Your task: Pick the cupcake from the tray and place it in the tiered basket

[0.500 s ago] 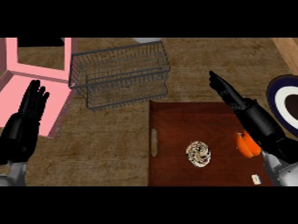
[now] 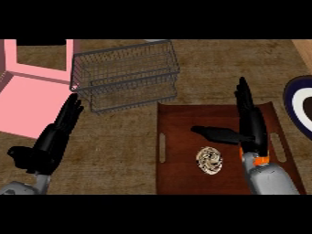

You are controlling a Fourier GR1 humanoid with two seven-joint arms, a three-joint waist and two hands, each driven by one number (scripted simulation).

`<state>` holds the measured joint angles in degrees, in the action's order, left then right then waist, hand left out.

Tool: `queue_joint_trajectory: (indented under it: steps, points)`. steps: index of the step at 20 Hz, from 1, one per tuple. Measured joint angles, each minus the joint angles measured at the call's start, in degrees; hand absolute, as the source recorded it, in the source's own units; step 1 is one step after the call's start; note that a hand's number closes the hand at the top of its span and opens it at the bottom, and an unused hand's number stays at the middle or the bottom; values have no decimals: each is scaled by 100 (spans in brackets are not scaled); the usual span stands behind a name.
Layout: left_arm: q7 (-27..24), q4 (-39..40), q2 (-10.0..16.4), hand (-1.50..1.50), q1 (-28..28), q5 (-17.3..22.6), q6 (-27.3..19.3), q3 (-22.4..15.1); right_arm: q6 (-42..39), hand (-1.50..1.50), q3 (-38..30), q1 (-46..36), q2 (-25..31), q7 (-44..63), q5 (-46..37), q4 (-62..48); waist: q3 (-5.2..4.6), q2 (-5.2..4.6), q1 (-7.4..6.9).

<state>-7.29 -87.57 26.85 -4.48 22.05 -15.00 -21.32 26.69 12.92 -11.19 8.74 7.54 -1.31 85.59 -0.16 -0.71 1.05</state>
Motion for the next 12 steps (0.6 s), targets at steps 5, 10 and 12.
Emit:
queue_joint_trajectory:
  steps: [5,10,12]
  points:
    - [-160,300,-216,0,-159,-96,205,-146,1675,-150,551,-149,-611,-414,-624,-452,28,53,-89]
    - [-293,433,-273,0,-103,-128,323,-135,2018,-150,1088,-338,-357,922,-2027,-375,14,130,-30]
    - [-271,411,-282,0,-82,-146,294,-148,1770,-150,1221,-392,-107,1504,-2466,-530,-5,150,16]
